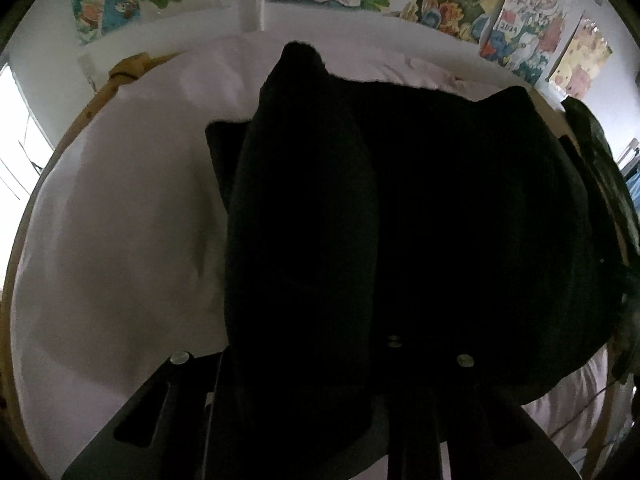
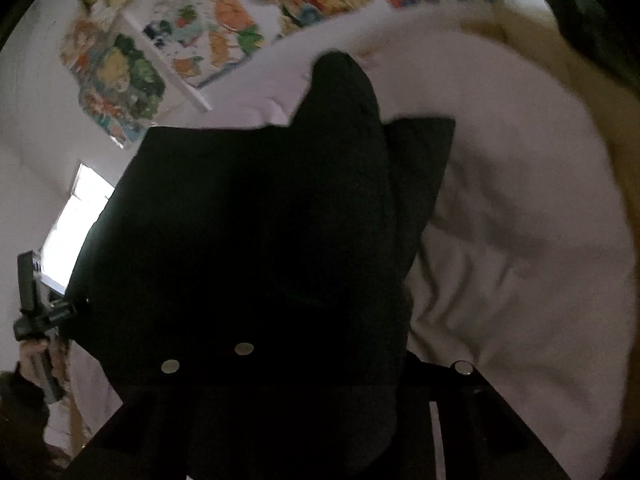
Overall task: Fold large clothes
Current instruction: 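Lower the folded jacket onto the bed and open both grippers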
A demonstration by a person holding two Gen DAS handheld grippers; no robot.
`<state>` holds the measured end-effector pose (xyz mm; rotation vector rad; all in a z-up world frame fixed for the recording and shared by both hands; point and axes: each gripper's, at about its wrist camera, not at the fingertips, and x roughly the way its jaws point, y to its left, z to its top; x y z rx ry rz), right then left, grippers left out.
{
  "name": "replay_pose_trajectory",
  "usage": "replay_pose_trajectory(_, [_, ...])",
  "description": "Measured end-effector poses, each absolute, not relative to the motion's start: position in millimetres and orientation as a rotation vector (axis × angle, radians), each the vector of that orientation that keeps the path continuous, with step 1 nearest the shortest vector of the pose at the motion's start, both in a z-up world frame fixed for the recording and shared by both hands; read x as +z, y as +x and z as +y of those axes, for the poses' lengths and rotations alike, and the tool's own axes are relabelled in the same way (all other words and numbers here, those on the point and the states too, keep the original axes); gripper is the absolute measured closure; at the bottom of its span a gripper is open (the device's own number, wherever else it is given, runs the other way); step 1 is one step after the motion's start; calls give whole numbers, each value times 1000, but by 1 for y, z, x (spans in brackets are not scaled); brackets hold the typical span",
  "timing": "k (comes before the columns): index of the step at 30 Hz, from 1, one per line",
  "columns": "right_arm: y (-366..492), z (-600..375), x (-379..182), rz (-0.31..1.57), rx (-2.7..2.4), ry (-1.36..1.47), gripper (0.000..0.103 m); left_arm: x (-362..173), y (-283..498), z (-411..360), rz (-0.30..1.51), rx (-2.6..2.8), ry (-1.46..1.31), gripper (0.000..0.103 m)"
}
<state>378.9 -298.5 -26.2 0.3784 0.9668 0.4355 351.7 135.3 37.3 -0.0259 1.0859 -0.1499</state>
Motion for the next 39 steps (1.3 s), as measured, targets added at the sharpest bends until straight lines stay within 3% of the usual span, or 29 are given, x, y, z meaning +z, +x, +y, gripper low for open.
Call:
replay_pose_trajectory(13, [234,-279,24,875,441,338,79,88,222,121,1040,-184,-43,84])
replay_pose_trajectory(22, [200,-266,-18,867,341,270,75,41,180,114,970,-196,12,82])
replay_pose_trajectory(26, [203,-281,-38,878,313,357,66,28,180,120,931,-206,2,76])
replay_pose_trajectory(28, [204,-286,-44,882,286,368,59,24,179,124,921,-204,-18,67])
replay_pose_trajectory(39, [194,-282,-38,838,194,264,29,19,163,122,843,-105,69,47])
